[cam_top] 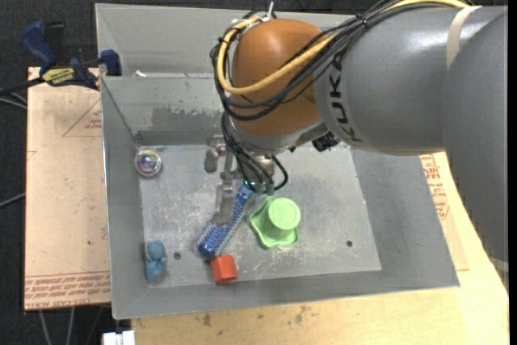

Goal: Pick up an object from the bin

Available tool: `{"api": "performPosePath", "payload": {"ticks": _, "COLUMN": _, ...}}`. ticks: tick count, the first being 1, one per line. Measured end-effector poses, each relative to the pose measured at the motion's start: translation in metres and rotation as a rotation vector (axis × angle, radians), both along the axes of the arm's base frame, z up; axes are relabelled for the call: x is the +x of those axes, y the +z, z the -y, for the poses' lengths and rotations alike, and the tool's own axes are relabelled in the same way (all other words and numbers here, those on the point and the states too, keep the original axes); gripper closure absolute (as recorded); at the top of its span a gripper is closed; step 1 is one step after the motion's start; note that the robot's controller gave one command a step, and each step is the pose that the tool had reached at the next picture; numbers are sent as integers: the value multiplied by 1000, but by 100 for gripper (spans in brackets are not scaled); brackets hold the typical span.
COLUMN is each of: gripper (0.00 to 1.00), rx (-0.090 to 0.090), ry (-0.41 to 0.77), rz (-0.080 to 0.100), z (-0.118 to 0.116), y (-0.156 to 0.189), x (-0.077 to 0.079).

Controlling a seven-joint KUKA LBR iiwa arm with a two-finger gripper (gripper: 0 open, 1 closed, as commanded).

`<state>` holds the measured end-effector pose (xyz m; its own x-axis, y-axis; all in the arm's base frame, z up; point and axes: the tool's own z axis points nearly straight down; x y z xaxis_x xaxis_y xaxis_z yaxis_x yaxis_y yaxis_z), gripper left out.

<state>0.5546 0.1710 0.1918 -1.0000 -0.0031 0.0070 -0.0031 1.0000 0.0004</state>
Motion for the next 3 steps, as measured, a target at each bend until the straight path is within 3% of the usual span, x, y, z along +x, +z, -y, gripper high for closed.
{"api": "performPosePath", "payload": {"ticks": 1, "gripper": 0, "rx": -1, "ry": 146, "rz": 1, "z": 45, "y": -58, "x": -55}}
{"api": "performPosePath", "payload": {"ticks": 2, "gripper": 0, "rx": 2, "ry": -72, "rz": 11, "z": 42, "y": -110, "x": -1}}
{"api": "performPosePath", "payload": {"ticks": 3, "gripper": 100, "rx": 1, "ry": -74, "rz": 8, "z": 43, "y": -110, "x": -2}}
